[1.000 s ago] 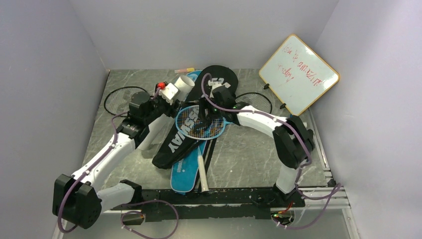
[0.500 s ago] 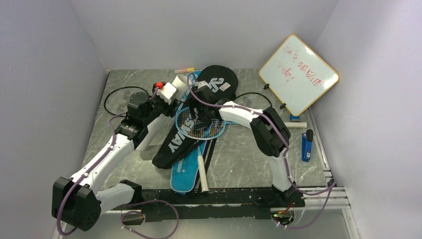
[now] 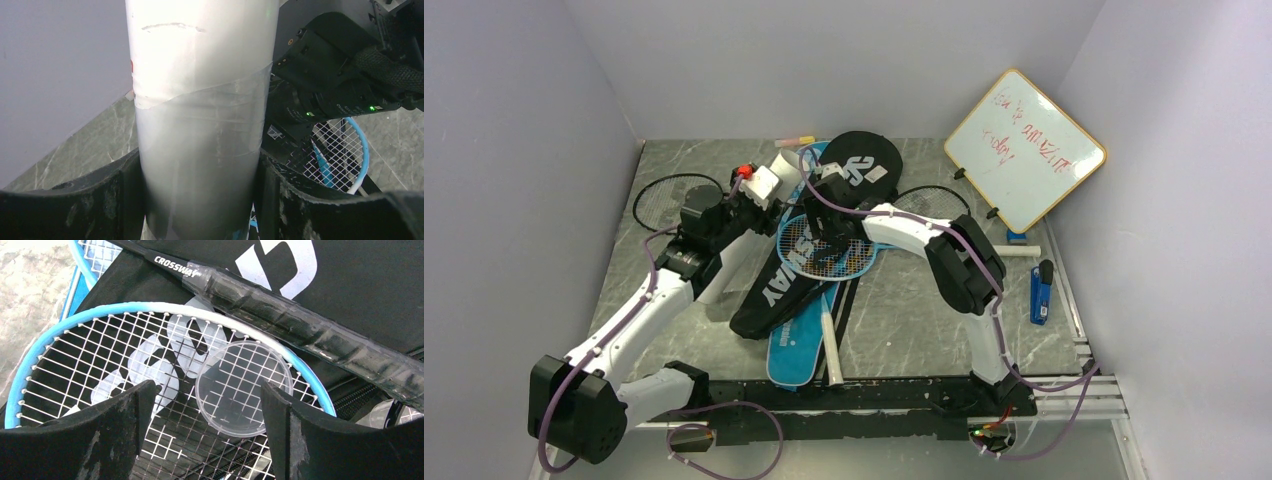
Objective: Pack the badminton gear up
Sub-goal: Pick up the lid from the center of the board.
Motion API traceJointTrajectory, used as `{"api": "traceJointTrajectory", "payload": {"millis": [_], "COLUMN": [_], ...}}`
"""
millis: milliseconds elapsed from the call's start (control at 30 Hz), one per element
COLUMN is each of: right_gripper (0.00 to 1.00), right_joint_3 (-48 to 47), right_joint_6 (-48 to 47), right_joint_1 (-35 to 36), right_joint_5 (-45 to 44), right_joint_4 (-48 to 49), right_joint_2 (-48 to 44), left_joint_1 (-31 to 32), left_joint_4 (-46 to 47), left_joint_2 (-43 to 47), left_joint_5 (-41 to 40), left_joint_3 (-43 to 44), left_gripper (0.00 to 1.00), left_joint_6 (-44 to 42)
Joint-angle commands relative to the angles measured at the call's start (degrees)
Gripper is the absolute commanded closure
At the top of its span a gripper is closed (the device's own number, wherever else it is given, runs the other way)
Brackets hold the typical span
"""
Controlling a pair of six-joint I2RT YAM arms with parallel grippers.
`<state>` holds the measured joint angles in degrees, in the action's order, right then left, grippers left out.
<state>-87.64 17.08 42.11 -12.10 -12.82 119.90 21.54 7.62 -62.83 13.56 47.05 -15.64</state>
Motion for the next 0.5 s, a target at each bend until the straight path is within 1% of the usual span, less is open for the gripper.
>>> {"api": "traceJointTrajectory", "payload": {"millis": [0, 100, 333, 467], "right_gripper": [0.16, 0.11, 0.07, 0.07], "right_joint_3": [0.8, 0.9, 1.4, 1.0], "right_joint_6": [-0.7, -0.7, 0.1, 1.3], "right_joint_1": [0.4, 0.4, 0.0, -1.1], "right_joint_5": [-2.3, -3.4, -3.9, -3.2], "right_joint_4": [1.4, 1.5, 1.8, 0.9], "right_joint_2": [-4.3, -5.0, -6.0, -5.3], "left_joint_1": [0.1, 0.1, 0.1, 0.1], "left_joint_4": [3.0, 3.1, 3.1, 3.0], "left_joint_2": [1.8, 1.9, 1.7, 1.6], "left_joint_5": [0.8, 1.0, 1.6, 2.0], "left_joint_3": [0.6, 0.5, 0.5, 0.7], "left_gripper": [0.49, 0.49, 0.5, 0.5], "left_joint_6": [-0.7, -0.7, -0.7, -0.7]}}
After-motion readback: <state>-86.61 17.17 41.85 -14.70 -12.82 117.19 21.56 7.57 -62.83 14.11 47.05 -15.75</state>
